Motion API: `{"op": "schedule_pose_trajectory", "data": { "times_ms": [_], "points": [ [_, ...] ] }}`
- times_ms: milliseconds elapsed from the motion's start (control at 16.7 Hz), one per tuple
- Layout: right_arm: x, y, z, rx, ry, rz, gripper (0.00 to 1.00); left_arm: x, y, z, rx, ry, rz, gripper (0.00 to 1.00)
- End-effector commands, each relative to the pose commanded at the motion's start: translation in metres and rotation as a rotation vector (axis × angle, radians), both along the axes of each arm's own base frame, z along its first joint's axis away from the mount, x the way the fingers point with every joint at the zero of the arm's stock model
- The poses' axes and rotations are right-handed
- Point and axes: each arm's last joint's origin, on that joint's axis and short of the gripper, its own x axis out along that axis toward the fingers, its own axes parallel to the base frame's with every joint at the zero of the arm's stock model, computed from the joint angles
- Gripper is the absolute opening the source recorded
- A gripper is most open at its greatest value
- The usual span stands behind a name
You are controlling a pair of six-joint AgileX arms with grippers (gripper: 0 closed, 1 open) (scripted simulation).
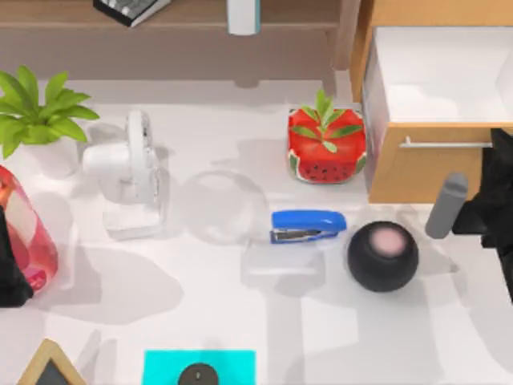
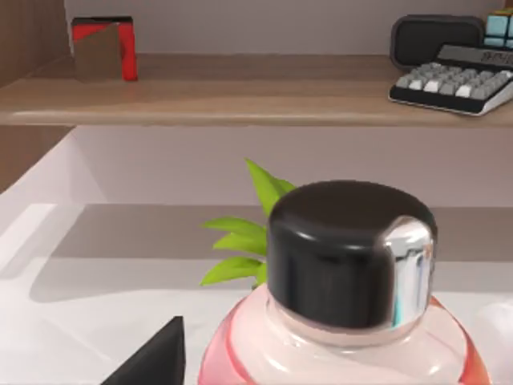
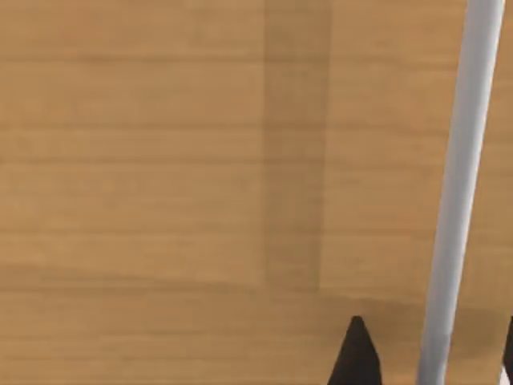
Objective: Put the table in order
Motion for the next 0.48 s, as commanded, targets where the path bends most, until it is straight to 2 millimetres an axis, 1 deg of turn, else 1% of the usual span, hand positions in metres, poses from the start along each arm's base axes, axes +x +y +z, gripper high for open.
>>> {"op": "schedule_pose_trajectory", "data": {
  "times_ms": [120, 180, 480],
  "points": [
    [0.0, 0.0, 0.0, 0.0, 0.0, 0.0, 0.02, 0.0, 0.0, 0.0, 0.0, 0.0, 0.0, 1.0],
    [0.0, 0.0, 0.0, 0.0, 0.0, 0.0, 0.0, 0.0, 0.0, 0.0, 0.0, 0.0, 0.0, 1.0],
    [0.0, 0.0, 0.0, 0.0, 0.0, 0.0, 0.0, 0.0, 0.0, 0.0, 0.0, 0.0, 0.0, 1.0]
  ]
}}
